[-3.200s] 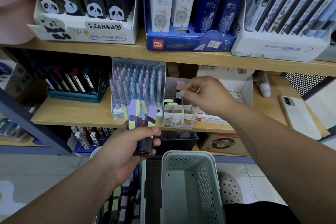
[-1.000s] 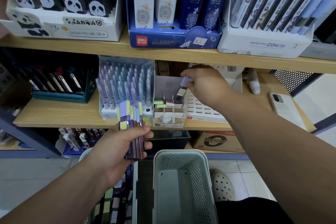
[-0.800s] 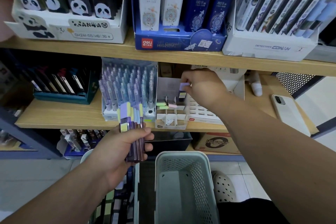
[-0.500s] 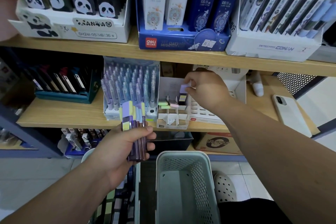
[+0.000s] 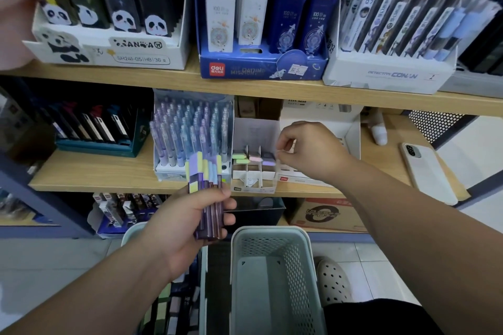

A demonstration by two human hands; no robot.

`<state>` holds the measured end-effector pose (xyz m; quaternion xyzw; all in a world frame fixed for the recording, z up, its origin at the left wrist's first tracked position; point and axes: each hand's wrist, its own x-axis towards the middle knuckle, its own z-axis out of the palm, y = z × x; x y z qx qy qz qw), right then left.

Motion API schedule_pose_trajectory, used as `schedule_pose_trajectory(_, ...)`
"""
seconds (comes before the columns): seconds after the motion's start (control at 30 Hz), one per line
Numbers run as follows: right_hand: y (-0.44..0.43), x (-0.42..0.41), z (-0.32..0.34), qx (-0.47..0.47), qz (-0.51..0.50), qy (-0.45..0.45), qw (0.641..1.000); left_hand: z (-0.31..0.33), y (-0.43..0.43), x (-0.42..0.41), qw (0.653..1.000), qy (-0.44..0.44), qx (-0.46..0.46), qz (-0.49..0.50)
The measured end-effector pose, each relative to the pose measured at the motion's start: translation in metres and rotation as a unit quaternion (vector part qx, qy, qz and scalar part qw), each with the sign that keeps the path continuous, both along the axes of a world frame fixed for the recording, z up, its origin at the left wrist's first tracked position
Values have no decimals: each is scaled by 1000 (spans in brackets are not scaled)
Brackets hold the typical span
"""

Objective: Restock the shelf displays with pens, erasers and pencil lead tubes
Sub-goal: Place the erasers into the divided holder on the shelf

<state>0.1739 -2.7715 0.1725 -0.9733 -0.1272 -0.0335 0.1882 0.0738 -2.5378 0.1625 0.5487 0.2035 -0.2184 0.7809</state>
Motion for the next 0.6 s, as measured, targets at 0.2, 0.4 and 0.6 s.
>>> schedule_pose_trajectory(0.2, 31, -25, 25, 259, 16, 154, 953, 5, -3, -3, 998, -20, -25, -52)
schedule_pose_trajectory(0.4, 43, -33, 28, 320, 66, 303, 895, 11, -7, -6, 993, -55, -38, -102)
schedule_pose_trajectory(0.6, 34, -31, 28, 401, 41, 316, 859, 8, -4, -4, 996, -38, -38, -71)
